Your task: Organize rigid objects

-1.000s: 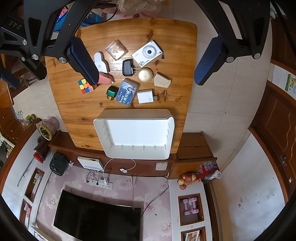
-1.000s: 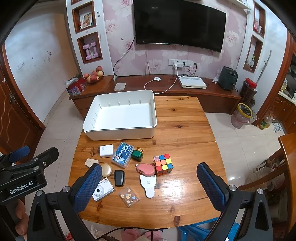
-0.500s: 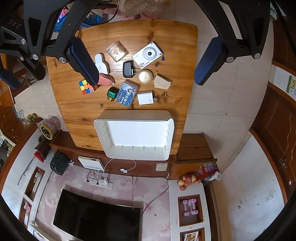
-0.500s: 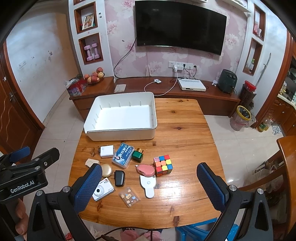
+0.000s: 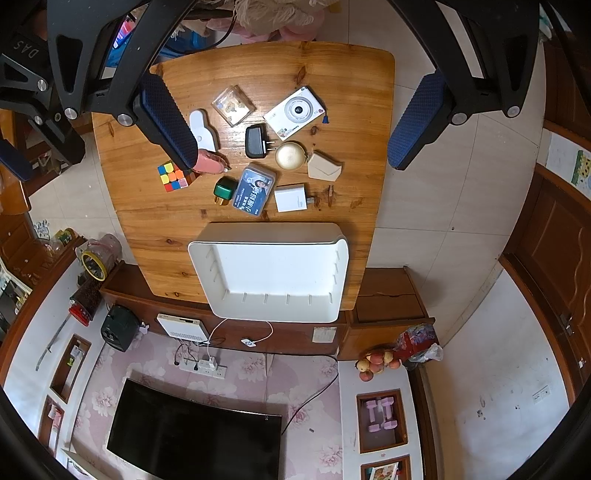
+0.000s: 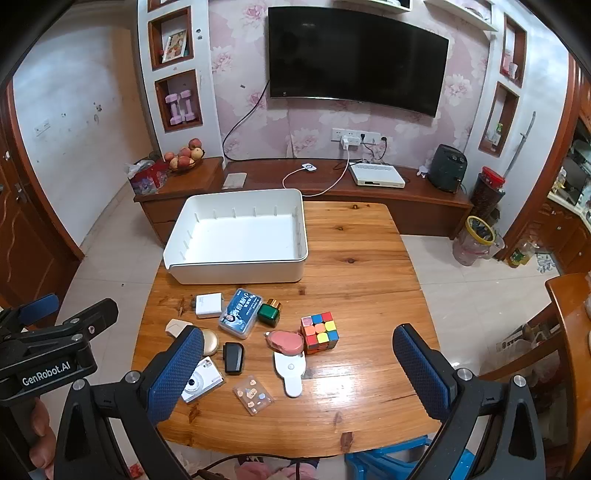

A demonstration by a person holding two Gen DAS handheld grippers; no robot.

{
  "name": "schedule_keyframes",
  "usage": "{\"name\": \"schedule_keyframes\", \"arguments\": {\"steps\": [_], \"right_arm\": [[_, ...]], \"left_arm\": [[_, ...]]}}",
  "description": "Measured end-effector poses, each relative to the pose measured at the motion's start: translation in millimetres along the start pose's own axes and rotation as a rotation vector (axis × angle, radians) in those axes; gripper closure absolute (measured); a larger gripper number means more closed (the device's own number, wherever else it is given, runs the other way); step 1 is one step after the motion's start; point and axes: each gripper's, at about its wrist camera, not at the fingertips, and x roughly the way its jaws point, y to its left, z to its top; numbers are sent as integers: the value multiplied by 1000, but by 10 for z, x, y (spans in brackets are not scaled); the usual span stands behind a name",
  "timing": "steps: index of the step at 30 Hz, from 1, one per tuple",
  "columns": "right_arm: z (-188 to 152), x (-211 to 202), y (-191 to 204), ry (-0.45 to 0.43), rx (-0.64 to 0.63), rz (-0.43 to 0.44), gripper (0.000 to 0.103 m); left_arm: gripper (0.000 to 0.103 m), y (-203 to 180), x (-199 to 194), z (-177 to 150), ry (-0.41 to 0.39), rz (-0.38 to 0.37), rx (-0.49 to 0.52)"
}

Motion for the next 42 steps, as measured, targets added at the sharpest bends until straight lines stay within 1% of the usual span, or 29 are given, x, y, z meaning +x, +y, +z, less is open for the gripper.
{"name": "schedule_keyframes", "arguments": {"steps": [19,42], "right_arm": [[-18,-11,77,-47,-29,-31,0],[-22,12,110,-47,-34,-34,0]], "left_arm": [[1,0,9,-6,1,-1,1],[1,0,9,-13,5,-3,0]]}}
